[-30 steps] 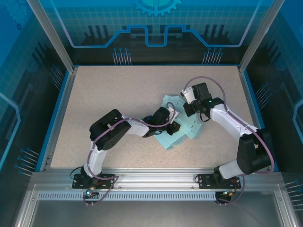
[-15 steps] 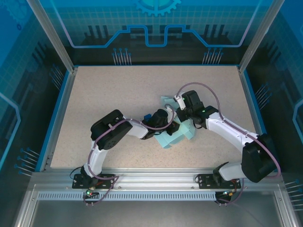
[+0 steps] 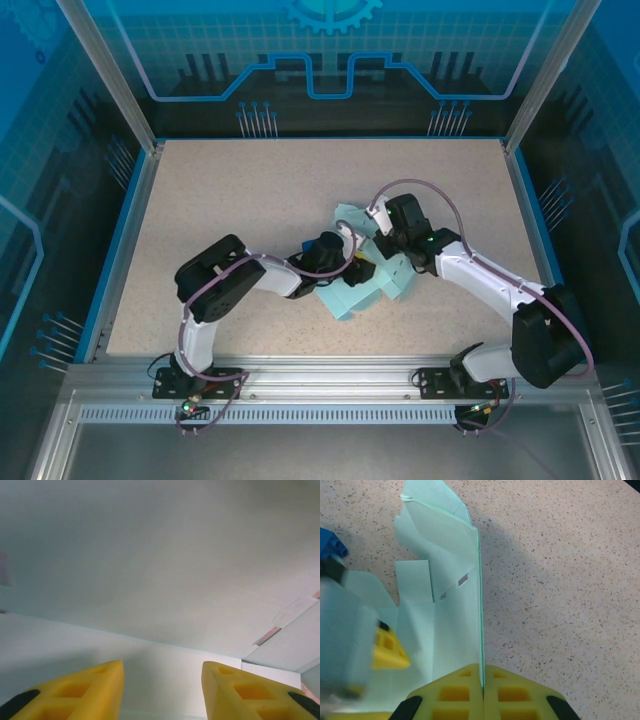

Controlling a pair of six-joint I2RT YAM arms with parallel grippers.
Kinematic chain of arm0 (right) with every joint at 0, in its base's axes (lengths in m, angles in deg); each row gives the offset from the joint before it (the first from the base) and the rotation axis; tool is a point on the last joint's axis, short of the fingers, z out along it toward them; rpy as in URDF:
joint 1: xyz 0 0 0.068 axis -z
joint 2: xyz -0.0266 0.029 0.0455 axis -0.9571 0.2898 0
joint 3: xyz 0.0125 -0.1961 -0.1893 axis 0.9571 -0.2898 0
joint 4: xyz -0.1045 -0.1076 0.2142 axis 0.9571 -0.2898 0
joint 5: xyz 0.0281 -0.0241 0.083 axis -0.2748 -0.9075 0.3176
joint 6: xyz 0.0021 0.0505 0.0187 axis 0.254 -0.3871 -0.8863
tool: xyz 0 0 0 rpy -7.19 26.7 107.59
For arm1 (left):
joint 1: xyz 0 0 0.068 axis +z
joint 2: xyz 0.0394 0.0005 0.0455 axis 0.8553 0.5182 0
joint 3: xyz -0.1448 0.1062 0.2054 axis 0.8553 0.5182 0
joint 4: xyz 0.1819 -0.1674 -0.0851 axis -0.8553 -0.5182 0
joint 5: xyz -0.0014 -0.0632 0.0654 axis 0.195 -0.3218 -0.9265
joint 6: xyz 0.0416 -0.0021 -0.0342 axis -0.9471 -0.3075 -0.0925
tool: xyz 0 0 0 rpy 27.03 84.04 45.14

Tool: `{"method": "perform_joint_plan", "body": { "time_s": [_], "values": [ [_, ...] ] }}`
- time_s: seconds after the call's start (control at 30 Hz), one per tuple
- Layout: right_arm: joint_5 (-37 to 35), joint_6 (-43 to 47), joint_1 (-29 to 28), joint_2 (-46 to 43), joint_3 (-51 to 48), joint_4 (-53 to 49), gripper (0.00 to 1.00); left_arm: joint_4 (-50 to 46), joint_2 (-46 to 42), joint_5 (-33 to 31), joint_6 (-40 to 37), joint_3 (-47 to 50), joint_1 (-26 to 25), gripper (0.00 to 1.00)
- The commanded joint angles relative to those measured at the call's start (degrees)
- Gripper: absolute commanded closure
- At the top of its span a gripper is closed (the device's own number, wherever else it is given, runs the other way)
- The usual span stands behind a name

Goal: Fold the paper box

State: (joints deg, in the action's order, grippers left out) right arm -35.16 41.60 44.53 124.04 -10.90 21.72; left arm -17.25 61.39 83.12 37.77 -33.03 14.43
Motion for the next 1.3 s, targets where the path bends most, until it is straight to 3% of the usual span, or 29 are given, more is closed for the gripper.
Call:
{"method": "perform_joint_plan", "body": {
  "time_s": [0.0,0.2,0.37,0.5,0.67,1.27],
  "values": [
    [1.1,5.2,1.1,-2.2,0.1,0.4,1.00,0.2,-6.6,1.1,0.3,3.1,2.6,0.50],
    [4.8,9.4,3.9,-4.2,0.0,1.6,1.00,-7.6,-14.7,2.5,-0.7,4.5,8.7,0.48],
    [9.2,9.9,5.6,-3.2,2.3,0.6,1.00,-13.6,-16.7,7.6,-3.2,2.0,12.6,0.47],
    [13.0,9.2,7.4,-1.7,4.3,-1.8,1.00,-18.7,-13.9,8.7,-6.9,-2.3,12.7,0.46],
    [16.6,7.3,9.3,-0.2,5.9,-3.5,1.00,-17.9,-8.8,10.0,-7.4,-5.4,12.7,0.45],
    [20.5,6.0,11.0,3.6,9.4,-7.8,1.00,-20.8,0.9,2.4,-9.3,-13.4,12.7,0.38]
  ]
}}
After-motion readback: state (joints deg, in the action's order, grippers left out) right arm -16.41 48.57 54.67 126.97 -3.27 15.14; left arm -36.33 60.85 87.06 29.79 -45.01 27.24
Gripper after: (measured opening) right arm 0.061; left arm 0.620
